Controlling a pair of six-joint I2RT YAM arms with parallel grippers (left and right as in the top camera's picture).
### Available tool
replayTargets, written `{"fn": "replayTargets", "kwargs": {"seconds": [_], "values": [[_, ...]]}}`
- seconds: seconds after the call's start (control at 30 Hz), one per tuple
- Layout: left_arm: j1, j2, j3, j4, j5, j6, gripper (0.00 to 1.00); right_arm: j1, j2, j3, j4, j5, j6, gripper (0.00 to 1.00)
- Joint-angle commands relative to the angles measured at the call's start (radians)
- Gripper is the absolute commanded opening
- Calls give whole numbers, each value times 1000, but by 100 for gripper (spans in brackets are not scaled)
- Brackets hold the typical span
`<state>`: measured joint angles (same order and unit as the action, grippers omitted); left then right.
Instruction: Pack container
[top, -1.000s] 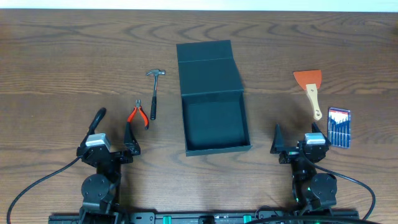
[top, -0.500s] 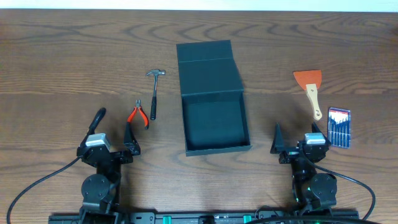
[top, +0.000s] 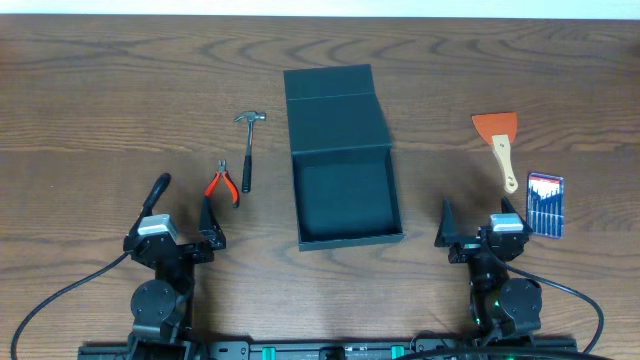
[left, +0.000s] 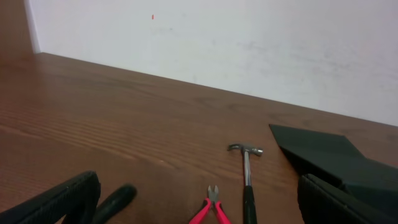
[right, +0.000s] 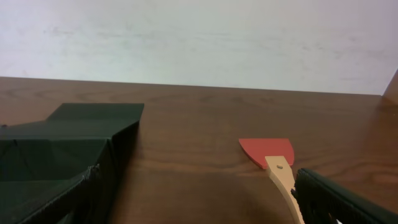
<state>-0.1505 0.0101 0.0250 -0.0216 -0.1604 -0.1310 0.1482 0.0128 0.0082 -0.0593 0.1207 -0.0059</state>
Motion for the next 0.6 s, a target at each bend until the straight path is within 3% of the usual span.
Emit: {"fn": "replayTargets", "kwargs": {"seconds": [0.0, 0.27, 0.4, 0.57], "values": [[8, -4, -21, -37, -1, -5, 99, -5, -7, -3, -4, -5, 3, 99], [8, -2, -21, -37, 18, -6, 99, -5, -5, -3, -4, -6, 117, 99], [8, 6, 0, -42, 112, -14, 98, -5, 3, -1, -7, -45, 129, 99], [8, 120, 164, -153, 143, -85, 98, -5, 65, 66, -95, -61, 128, 99]]}}
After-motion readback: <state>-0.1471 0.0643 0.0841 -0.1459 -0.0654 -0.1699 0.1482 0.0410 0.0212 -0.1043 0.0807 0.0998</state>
